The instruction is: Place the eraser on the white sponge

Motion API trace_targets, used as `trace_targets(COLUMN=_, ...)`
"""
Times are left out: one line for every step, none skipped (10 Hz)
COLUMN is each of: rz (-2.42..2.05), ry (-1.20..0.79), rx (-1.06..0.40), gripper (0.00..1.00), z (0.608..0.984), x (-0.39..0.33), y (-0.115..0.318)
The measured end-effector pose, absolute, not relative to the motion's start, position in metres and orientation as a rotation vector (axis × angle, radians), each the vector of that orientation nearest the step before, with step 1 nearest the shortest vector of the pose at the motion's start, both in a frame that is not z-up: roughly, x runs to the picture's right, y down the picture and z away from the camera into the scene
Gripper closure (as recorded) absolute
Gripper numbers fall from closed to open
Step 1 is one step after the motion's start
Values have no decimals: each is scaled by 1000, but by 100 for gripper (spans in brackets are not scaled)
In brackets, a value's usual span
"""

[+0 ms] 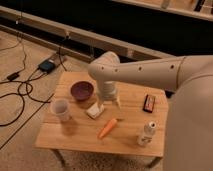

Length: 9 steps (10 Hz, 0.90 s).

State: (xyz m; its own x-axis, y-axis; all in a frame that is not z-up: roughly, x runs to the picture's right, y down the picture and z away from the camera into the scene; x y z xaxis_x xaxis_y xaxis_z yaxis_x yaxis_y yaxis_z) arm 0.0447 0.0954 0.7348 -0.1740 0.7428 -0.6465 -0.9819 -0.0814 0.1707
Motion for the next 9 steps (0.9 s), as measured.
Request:
trace_targets(rz=1658, ry=695, rx=-456, gripper=35, z=743, x=66, y=95)
trace_targets(rz=1694, ry=703, rx=-446, gripper=35, z=755, x=90, y=93)
trace_targets(rz=1734, ry=705, rx=-441, gripper=35, z=767, x=110, y=91)
trace_targets(rz=1770, ry=716, rx=-434, gripper=35, z=777, x=131, y=92)
trace_targets(rz=1804, ry=718, rx=-432, gripper=35, z=786, x=147, y=92)
trace_targets(rz=1855, ry=719, rx=-434, gripper=35, z=802, x=170, y=92)
trace_targets(rz=1881, ry=722, rx=-437, gripper=35, z=811, x=183, y=93)
trace_targets(rz=1898, ry=721, rx=-438, gripper=35, z=817, x=192, y=92)
trace_targets(rz=1930, ry=727, rx=-442, gripper=35, z=828, x=212, y=92)
